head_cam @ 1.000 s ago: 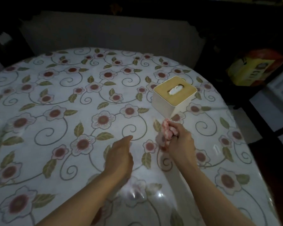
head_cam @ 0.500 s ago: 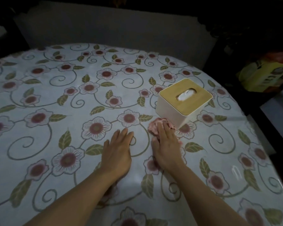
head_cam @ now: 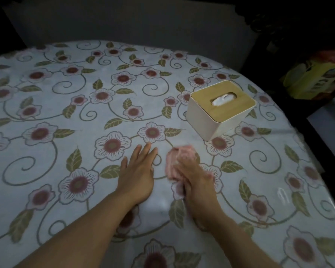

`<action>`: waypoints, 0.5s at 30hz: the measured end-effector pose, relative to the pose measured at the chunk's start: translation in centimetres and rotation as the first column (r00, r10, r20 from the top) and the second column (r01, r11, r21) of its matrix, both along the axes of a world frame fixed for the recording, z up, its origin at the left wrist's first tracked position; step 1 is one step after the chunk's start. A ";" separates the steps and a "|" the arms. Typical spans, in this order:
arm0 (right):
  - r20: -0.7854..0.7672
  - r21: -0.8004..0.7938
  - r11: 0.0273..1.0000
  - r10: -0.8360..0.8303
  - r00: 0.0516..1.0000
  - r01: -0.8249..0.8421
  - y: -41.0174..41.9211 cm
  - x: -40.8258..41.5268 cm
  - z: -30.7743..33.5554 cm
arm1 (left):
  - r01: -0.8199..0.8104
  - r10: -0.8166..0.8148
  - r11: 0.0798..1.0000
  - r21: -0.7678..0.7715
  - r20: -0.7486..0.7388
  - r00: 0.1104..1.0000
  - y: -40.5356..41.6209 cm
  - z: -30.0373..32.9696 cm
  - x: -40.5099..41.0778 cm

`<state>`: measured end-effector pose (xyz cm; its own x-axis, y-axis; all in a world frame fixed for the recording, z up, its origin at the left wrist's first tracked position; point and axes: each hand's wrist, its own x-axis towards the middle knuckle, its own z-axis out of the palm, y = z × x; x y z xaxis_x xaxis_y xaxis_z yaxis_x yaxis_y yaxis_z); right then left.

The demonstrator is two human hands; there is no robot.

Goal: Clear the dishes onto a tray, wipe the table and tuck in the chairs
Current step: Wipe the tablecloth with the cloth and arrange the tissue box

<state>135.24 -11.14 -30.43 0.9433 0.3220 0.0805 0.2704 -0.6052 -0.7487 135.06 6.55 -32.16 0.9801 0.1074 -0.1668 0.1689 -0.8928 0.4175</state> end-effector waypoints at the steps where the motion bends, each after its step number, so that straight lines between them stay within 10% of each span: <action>1: -0.023 -0.002 0.999 0.033 0.999 -0.033 -0.8 -2.1 0.0 | 0.001 -0.001 1.000 0.014 0.001 1.000 -0.2 0.2 0.0; 15: 0.122 -0.305 0.944 -0.094 0.988 0.127 1.2 3.6 -1.7 | -0.005 0.005 1.000 0.001 0.021 1.000 -0.7 -0.1 -2.5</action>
